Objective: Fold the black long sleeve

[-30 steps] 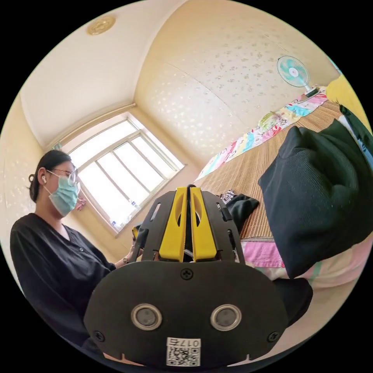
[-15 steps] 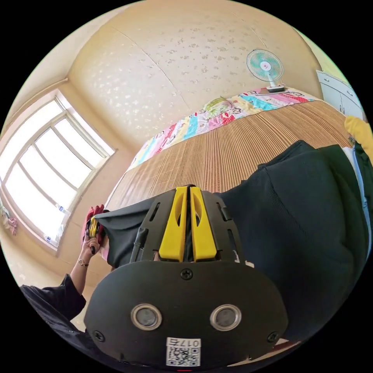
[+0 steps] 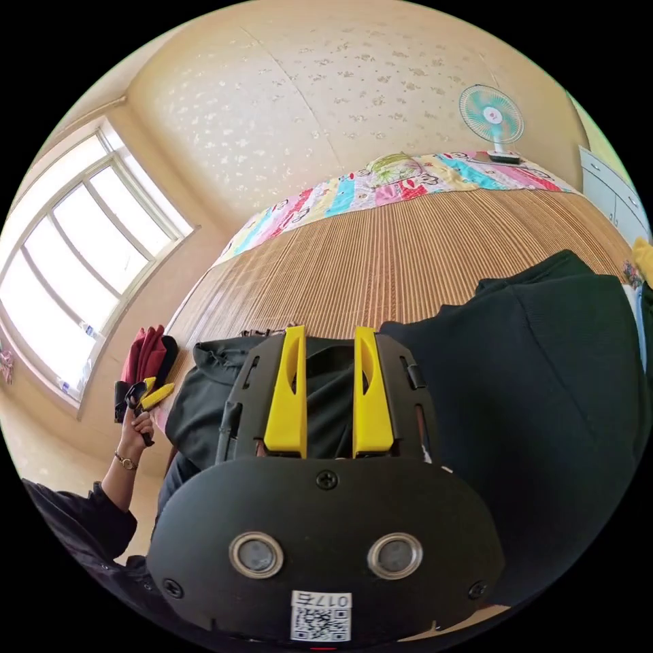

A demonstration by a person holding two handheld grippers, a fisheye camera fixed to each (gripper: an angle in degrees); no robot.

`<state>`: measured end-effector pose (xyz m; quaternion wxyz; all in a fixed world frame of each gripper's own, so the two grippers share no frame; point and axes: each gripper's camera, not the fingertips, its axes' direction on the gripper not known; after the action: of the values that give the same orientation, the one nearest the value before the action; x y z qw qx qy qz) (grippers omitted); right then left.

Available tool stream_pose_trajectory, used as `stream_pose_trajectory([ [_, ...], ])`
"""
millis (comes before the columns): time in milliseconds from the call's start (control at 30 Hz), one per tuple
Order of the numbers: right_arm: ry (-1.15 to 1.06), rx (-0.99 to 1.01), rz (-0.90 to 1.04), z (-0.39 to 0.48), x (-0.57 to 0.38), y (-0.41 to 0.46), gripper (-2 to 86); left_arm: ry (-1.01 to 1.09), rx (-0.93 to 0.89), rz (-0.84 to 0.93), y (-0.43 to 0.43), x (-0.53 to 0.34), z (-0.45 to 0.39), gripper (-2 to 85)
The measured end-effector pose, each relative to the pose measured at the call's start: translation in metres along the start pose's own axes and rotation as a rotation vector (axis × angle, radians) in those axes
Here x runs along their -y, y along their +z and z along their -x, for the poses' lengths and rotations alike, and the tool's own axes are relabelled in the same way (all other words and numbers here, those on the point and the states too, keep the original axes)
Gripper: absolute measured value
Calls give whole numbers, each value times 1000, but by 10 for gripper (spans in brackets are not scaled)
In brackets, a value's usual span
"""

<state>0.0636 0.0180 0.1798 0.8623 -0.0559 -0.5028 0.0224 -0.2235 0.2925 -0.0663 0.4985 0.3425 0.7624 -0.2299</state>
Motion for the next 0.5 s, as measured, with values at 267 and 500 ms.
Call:
stream_pose_trajectory([
  [267, -117, 185, 164, 57, -60, 94, 105, -44, 233, 56, 57, -116, -6, 152],
  [500, -363, 418, 447, 183, -55, 169, 124, -91, 91, 55, 79, -134, 32, 74],
])
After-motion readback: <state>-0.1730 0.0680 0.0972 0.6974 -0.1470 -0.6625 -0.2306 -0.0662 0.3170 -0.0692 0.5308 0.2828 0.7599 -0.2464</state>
